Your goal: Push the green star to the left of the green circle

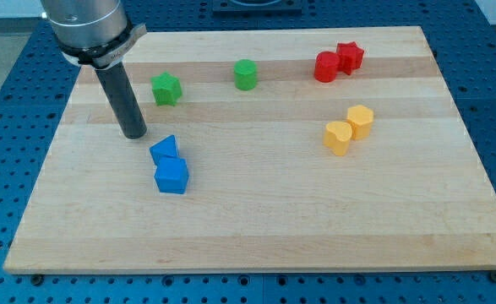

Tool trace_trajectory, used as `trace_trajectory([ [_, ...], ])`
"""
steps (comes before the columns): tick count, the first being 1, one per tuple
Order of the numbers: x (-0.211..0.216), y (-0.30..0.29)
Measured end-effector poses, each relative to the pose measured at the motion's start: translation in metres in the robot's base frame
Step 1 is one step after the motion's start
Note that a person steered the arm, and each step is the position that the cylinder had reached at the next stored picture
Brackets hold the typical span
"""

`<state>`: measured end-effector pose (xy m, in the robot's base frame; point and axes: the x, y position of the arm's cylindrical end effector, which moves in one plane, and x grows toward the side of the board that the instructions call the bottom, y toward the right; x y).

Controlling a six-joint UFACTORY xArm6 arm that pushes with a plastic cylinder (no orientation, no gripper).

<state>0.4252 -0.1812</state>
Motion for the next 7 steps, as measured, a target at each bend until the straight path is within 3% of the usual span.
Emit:
trace_trajectory([
  [2, 0.0, 0.037],
  [5, -0.07, 0.041],
  [7, -0.07, 0.04],
])
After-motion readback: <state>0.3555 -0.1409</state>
